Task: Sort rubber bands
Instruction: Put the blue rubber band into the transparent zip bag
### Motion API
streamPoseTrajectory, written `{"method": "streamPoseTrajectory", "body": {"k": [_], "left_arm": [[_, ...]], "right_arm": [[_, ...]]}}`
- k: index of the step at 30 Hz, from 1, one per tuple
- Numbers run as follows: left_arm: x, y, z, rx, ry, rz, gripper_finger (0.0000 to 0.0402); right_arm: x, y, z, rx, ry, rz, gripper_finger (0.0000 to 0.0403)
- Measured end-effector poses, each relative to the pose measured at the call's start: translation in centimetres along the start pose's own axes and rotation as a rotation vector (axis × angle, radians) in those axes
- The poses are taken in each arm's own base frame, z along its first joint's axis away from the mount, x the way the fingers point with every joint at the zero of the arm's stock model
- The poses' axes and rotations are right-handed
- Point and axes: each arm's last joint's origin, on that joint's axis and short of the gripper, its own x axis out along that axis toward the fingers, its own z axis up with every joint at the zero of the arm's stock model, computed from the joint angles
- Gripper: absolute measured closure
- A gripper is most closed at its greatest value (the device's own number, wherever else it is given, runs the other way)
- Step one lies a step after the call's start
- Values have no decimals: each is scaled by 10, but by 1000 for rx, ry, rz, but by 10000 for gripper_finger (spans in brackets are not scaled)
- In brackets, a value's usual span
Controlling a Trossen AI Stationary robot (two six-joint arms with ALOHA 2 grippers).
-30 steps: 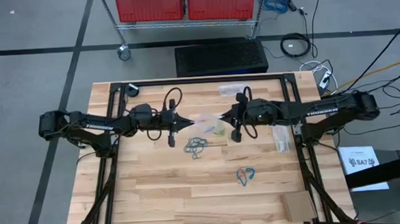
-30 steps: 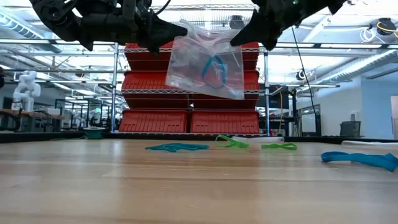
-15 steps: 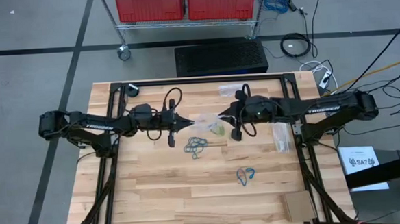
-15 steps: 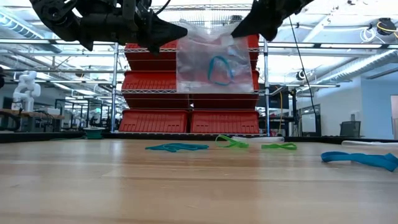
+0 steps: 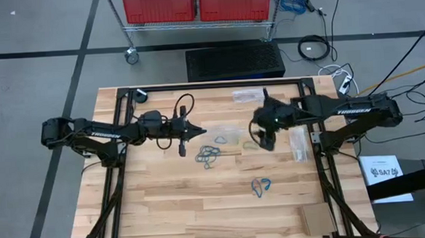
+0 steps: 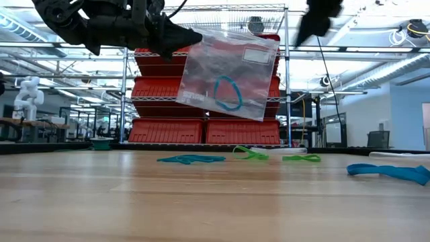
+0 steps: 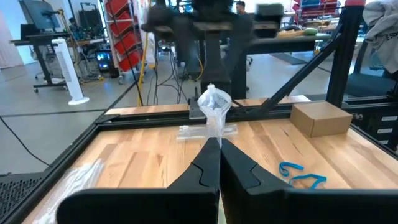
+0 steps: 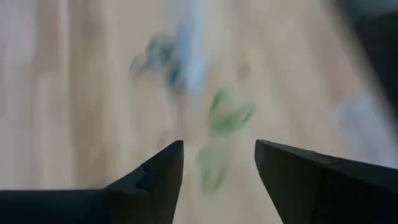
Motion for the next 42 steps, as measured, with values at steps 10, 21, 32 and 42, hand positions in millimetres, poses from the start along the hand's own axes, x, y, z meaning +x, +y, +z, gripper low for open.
{"method": "streamPoseTrajectory", "body": {"k": [10,21,32,42], "left_arm": [[-1,3,0,-2,2,18,401],[-1,3,0,0,-2,18,401],[-1,3,-1,-3,6,16,401],[-1,3,-1,-3,7,16,401]], "right_arm": [[69,54,-83,126,215,220,200],[127,72,-137,134,297,201,166],[151,80,-143,61,347,129,288],[141,92,-115,-50,347,181,400]]}}
